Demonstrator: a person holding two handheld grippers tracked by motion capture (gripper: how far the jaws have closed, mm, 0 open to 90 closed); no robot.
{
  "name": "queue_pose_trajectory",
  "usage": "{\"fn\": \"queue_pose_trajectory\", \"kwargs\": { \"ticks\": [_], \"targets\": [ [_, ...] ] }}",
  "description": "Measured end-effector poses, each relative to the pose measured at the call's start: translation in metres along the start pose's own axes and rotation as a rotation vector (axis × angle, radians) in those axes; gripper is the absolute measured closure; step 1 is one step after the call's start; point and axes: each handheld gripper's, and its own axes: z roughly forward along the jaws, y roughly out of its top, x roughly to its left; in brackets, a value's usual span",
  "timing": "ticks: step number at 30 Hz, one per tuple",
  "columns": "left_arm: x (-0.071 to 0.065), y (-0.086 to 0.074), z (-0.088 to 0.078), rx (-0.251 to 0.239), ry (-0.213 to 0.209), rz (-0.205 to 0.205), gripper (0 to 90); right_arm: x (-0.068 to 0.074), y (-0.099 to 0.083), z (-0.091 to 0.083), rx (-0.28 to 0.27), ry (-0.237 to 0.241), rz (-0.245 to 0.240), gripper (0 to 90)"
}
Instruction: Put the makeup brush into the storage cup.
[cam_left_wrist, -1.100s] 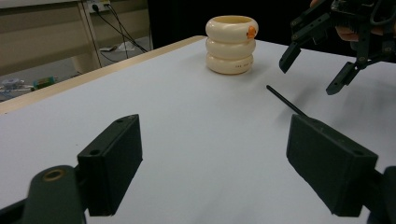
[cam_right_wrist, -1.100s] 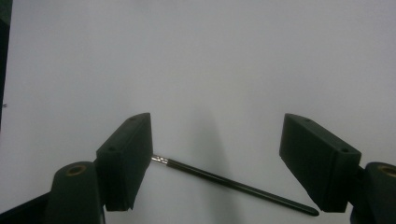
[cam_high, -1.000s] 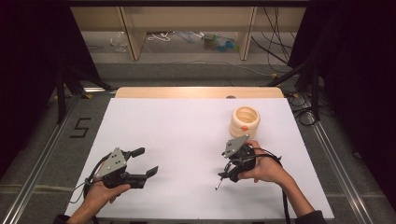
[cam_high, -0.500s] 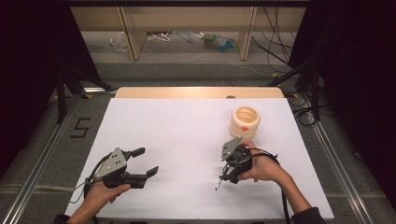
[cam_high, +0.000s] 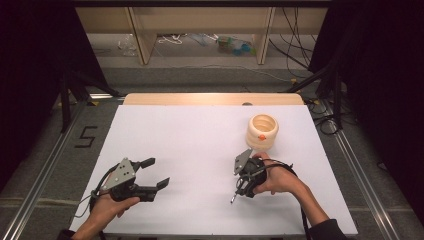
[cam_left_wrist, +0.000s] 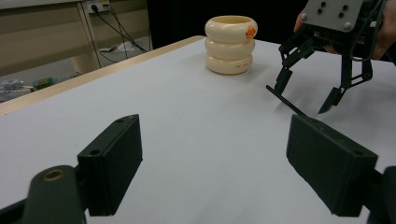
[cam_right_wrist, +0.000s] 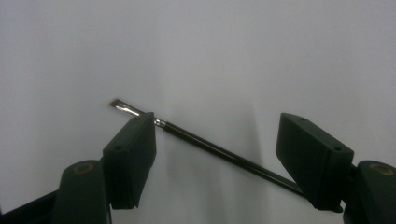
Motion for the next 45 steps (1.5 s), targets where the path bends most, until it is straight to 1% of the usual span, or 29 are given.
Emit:
{"fn": "queue_pose_trajectory", "kwargs": {
  "ticks": [1, 2, 3, 5, 6, 7, 8, 10, 13, 14, 15, 18, 19, 23, 24, 25, 26, 28, 29, 33, 34, 36, 38, 40, 41, 43, 45],
  "targets": [
    [0.0, 0.0, 0.0, 0.004, 0.001, 0.011, 18.2, 0.0, 0.0, 0.001, 0.004, 0.009, -0.001, 30.5],
    [0.0, 0.0, 0.0, 0.004, 0.001, 0.011, 18.2, -0.001, 0.0, 0.002, 0.009, 0.007, -0.002, 30.6],
    [0.0, 0.0, 0.0, 0.002, 0.003, 0.004, 18.2, -0.001, 0.0, 0.002, 0.014, 0.006, 0.003, 30.6],
    [0.0, 0.0, 0.0, 0.0, 0.003, 0.003, 18.2, -0.002, 0.0, 0.003, 0.02, 0.005, -0.005, 32.2],
    [0.0, 0.0, 0.0, 0.0, 0.002, -0.005, 18.2, -0.002, 0.0, 0.003, 0.02, 0.005, -0.005, 32.2],
    [0.0, 0.0, 0.0, 0.003, 0.001, 0.009, 18.2, -0.002, -0.001, 0.004, 0.025, 0.009, -0.006, 32.4],
    [0.0, 0.0, 0.0, 0.002, 0.002, -0.003, 18.2, -0.002, -0.001, 0.004, 0.027, 0.015, 0.0, 32.5],
    [0.0, 0.0, 0.0, -0.001, 0.003, 0.002, 18.2, -0.003, -0.001, 0.005, 0.036, 0.008, -0.007, 32.9],
    [0.0, 0.0, 0.0, 0.002, 0.002, 0.006, 18.2, -0.003, -0.002, 0.006, 0.044, 0.011, 0.0, 33.3],
    [0.0, 0.0, 0.0, 0.001, 0.003, 0.0, 18.2, -0.003, -0.002, 0.007, 0.049, 0.012, 0.002, 33.7],
    [0.0, 0.0, 0.0, 0.0, 0.002, -0.006, 18.2, -0.004, -0.001, 0.008, 0.048, 0.022, -0.008, 33.8],
    [0.0, 0.0, 0.0, 0.002, 0.001, 0.007, 18.2, -0.004, -0.001, 0.01, 0.056, 0.032, -0.006, 34.4],
    [0.001, 0.0, 0.0, 0.001, 0.003, 0.004, 18.2, -0.005, -0.002, 0.011, 0.064, 0.04, 0.005, 34.8],
    [0.0, 0.0, 0.0, 0.003, 0.001, 0.006, 18.2, -0.006, -0.002, 0.011, 0.063, 0.045, 0.016, 36.7],
    [0.0, 0.0, 0.0, 0.003, 0.001, 0.006, 18.2, -0.006, -0.002, 0.011, 0.063, 0.053, 0.025, 37.1],
    [0.0, 0.0, 0.0, 0.003, 0.0, 0.0, 18.2, -0.006, -0.002, 0.011, 0.067, 0.052, 0.037, 37.8],
    [0.0, 0.0, 0.0, 0.001, 0.001, -0.005, 18.2, -0.006, -0.002, 0.011, 0.067, 0.052, 0.037, 38.1],
    [0.0, -0.001, 0.0, 0.003, 0.002, -0.003, 18.2, -0.006, -0.002, 0.01, 0.067, 0.055, 0.036, 41.8],
    [0.001, 0.0, 0.0, 0.002, 0.003, 0.005, 18.2, -0.006, -0.002, 0.01, 0.067, 0.053, 0.037, 42.9],
    [0.001, 0.0, 0.0, 0.002, 0.002, 0.004, 18.2, -0.006, -0.002, 0.01, 0.068, 0.049, 0.041, 46.2],
    [0.0, -0.001, 0.0, 0.003, 0.001, -0.002, 18.2, -0.006, -0.002, 0.01, 0.069, 0.049, 0.039, 47.7],
    [0.001, 0.0, -0.001, 0.0, 0.004, 0.003, 18.2, -0.006, -0.001, 0.009, 0.074, 0.048, 0.034, 49.9],
    [0.001, 0.0, -0.001, 0.002, 0.004, 0.004, 18.2, -0.004, 0.0, 0.009, 0.092, 0.045, 0.044, 53.0],
    [0.001, 0.0, -0.001, 0.003, 0.004, 0.006, 18.2, -0.003, 0.003, 0.009, 0.111, 0.048, 0.018, 56.2],
    [0.001, 0.0, -0.001, 0.003, 0.004, 0.005, 18.2, -0.003, 0.003, 0.009, 0.111, 0.048, 0.018, 56.2],
    [0.001, 0.0, -0.001, 0.0, 0.005, 0.003, 18.2, -0.001, 0.007, 0.009, 0.137, 0.05, 0.004, 59.8],
    [0.001, 0.0, -0.001, 0.003, 0.003, 0.006, 18.2, -0.001, 0.008, 0.009, 0.144, 0.049, 0.004, 60.1]
  ]
}}
